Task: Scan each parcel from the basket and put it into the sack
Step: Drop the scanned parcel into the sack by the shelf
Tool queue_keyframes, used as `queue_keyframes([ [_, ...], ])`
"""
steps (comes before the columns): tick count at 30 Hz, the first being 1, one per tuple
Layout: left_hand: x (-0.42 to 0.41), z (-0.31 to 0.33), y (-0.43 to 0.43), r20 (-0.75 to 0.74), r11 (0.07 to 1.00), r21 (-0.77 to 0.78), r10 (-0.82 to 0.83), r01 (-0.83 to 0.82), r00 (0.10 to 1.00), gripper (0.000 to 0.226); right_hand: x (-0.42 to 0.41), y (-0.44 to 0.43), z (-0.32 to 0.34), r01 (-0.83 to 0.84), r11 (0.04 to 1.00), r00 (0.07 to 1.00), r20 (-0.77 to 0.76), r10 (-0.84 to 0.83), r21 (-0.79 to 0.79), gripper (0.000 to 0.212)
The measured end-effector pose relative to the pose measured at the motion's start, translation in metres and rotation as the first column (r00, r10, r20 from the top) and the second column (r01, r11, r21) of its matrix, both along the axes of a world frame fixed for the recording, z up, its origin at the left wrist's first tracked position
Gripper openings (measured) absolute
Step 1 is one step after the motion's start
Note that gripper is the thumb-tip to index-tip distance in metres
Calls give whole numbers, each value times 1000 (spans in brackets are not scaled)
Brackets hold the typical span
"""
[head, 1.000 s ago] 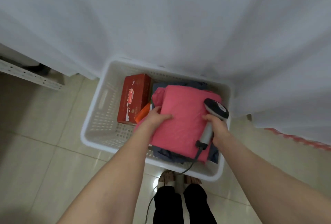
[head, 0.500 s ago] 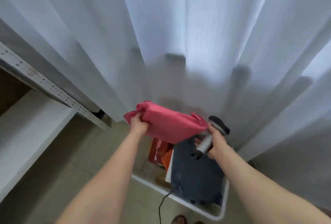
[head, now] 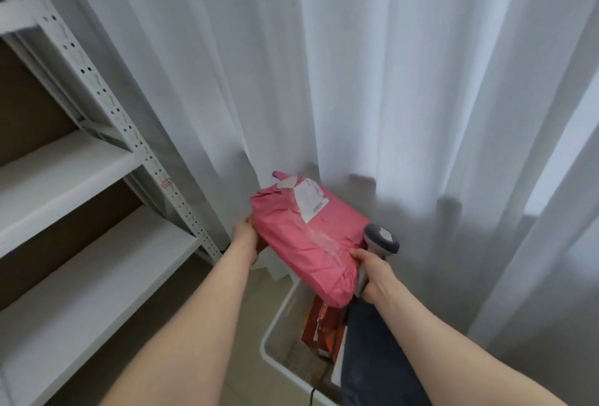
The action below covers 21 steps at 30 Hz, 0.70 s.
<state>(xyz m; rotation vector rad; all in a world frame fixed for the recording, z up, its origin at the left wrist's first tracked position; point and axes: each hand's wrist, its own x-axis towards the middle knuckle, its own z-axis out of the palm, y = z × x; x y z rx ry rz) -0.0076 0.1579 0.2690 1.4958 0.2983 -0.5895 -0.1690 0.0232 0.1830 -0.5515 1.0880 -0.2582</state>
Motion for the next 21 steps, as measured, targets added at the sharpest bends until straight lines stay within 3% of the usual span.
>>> queue_keyframes([
  [3, 6, 10, 29, -10, 990, -82, -120, 119, 993, 58, 13, 11, 14, 120, 986, 993, 18, -118, -117, 47],
  [7, 12, 23, 60, 47, 976, 53, -214, 211, 976, 53, 22, 35, 39, 102, 967, 995, 14, -102, -235, 29],
  [13, 28, 35, 83, 31, 997, -51, -55, 56, 998, 37, 32, 55, 63, 84, 944, 996, 54, -71, -318, 25],
  [16, 32, 44, 88, 90, 999, 13, -31, 30, 995, 36, 37, 59, 72, 84, 924, 996, 59, -67, -373, 27],
  [19, 36, 56, 94, 144, 995, 33, -100, 96, 985, 54, 38, 57, 80, 44, 892, 999, 42, -28, -449, 26],
  [21, 40, 59, 97, 170, 973, 129, -213, 192, 962, 72, 37, 57, 82, 10, 875, 999, 37, 8, -484, 29],
])
